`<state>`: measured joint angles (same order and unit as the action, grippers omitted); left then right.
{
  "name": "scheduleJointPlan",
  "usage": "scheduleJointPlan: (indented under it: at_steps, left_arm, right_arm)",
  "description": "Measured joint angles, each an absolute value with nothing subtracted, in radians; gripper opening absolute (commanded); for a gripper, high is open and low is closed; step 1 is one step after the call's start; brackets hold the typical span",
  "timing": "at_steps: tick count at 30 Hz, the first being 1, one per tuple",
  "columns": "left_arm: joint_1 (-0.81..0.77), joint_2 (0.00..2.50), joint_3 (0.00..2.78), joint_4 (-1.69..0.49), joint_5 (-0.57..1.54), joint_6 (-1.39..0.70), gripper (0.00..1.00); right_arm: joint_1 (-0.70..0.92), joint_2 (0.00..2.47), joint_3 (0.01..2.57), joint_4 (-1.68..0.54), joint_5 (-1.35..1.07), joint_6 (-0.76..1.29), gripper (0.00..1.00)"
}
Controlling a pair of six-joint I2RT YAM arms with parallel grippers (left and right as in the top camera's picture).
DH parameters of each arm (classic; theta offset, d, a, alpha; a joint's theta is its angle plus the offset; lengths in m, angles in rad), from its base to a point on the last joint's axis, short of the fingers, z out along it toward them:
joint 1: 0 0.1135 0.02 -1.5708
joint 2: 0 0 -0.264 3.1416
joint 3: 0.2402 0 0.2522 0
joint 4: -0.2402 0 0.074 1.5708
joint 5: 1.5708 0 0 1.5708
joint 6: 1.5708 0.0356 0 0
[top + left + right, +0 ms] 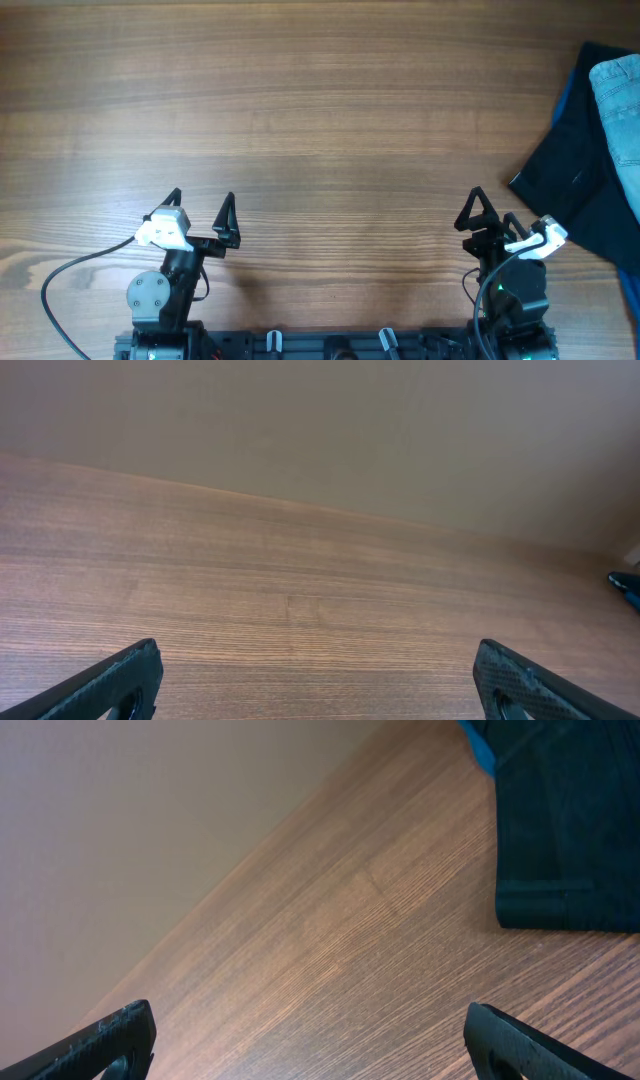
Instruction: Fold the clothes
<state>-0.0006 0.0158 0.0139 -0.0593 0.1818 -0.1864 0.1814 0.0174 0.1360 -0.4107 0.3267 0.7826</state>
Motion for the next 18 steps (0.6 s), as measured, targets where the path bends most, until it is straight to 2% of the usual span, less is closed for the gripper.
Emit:
scheduleJointPlan:
  at_steps: [8,12,16,18]
  left_arm:
    - [-0.001,0.016,0.014,-0.044,0.184,-0.186,1.0]
    - [-0.001,0.016,0.012,-0.028,0.224,-0.187,1.0]
    - [-0.001,0.017,0.012,0.02,0.367,-0.198,1.0]
    - [-0.001,0.017,0.012,0.03,0.405,-0.225,1.0]
  right_arm:
    - [0.181,0.017,0.136,-0.4,0.327,0.801,1.0]
    - [0.181,0.017,0.136,-0.411,0.314,0.965,1.0]
    - [0.181,0.017,0.136,-0.405,0.205,1.128,1.0]
    - [0.18,0.02,0.133,-0.311,0.118,1.128,1.0]
